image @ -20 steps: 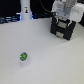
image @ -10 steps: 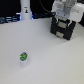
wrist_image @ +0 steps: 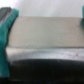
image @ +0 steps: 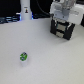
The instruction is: Open the kcup holder, insert the kcup into the holder, and close the kcup holder
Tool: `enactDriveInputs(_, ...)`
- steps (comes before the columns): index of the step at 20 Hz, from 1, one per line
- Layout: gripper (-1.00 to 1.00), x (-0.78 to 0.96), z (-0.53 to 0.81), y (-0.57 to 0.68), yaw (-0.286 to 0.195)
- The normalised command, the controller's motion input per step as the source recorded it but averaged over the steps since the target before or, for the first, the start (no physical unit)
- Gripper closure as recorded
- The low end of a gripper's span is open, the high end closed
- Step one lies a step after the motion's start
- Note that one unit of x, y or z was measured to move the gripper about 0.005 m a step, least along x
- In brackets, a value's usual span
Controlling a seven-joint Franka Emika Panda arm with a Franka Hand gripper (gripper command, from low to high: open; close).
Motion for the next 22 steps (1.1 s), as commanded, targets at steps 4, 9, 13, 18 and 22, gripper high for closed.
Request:
enactDriveInputs(4,1.00,1.00,0.38,-0.16,-0.042)
enactDriveInputs(9,1.00,0.99,0.35,-0.18,-0.045)
enactDriveInputs(13,1.00,0.99,0.27,-0.21,-0.042)
enactDriveInputs(18,1.00,1.00,0.20,-0.23,-0.039)
enactDriveInputs(22,1.00,0.96,0.24,-0.26,-0.041)
